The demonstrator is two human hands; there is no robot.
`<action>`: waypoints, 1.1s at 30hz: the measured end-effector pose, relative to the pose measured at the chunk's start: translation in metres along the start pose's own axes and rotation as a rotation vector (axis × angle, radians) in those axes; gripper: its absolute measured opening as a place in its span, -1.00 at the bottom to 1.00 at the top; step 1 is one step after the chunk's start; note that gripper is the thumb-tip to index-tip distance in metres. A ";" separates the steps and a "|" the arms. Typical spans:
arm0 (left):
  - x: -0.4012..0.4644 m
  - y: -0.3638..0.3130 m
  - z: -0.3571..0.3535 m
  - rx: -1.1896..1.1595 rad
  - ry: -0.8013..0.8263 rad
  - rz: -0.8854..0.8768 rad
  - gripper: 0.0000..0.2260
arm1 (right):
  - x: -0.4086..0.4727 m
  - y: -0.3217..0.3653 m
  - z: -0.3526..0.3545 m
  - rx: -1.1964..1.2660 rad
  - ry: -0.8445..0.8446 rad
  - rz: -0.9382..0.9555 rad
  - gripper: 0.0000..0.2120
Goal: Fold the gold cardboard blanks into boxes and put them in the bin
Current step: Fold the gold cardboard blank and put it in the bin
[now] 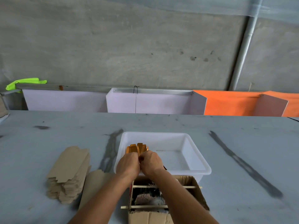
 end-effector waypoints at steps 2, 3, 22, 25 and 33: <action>-0.001 0.000 0.000 0.002 0.010 0.000 -0.85 | -0.001 0.000 0.001 -0.012 -0.003 0.004 -0.77; -0.001 0.000 -0.001 0.005 0.012 0.000 -0.85 | -0.002 0.000 0.001 -0.016 -0.003 0.006 -0.78; 0.007 0.007 -0.013 0.010 0.059 -0.035 -0.80 | 0.008 -0.005 -0.014 0.040 0.182 0.029 -0.78; 0.007 0.007 -0.013 0.006 0.044 -0.033 -0.79 | 0.006 -0.005 -0.014 0.049 0.175 0.031 -0.78; 0.001 0.003 -0.007 0.008 -0.004 -0.034 -0.79 | -0.005 -0.005 -0.004 0.074 0.091 0.040 -0.78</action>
Point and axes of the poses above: each hand's wrist, its own x-axis towards the middle knuckle, its own z-axis out of the back of the hand, y = z × x, the point moved 5 cm from there along x, towards the middle knuckle, and after that the axes turned 13 degrees about -z, right-handed, at the moved point
